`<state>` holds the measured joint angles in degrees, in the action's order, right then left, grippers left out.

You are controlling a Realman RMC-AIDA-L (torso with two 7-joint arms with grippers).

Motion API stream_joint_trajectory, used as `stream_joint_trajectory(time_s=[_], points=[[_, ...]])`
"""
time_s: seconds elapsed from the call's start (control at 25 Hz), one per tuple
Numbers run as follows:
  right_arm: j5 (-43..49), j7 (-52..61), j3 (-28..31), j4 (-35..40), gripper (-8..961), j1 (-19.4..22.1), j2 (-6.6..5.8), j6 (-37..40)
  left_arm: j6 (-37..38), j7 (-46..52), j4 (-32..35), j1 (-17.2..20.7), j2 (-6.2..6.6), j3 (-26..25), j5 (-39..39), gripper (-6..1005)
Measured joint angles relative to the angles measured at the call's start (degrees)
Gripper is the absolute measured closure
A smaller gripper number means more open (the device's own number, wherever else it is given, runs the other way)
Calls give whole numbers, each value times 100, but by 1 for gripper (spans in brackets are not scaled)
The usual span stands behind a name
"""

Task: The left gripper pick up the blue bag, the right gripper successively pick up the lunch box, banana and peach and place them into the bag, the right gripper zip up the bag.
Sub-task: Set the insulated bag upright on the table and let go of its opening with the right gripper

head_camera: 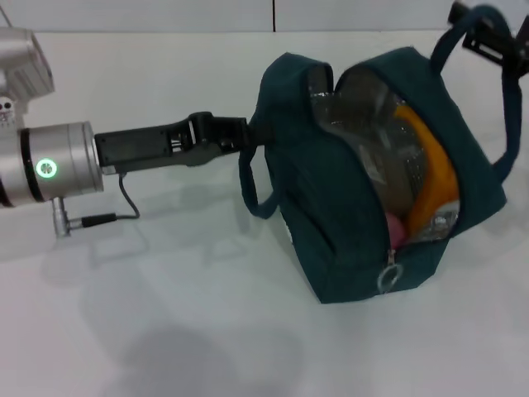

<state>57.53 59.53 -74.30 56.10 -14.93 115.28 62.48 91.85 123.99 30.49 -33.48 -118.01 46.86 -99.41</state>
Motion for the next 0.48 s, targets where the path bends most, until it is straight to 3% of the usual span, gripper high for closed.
stream_joint_trajectory(time_s=[0.24,0.48], points=[[2,426,-14,52,214,69,-5,603,-124,-92,-13,91,32,19,1,932],[-102,813,126,712,214,283,-3,996,-96,-217,-16,90,23,31,-1,932]])
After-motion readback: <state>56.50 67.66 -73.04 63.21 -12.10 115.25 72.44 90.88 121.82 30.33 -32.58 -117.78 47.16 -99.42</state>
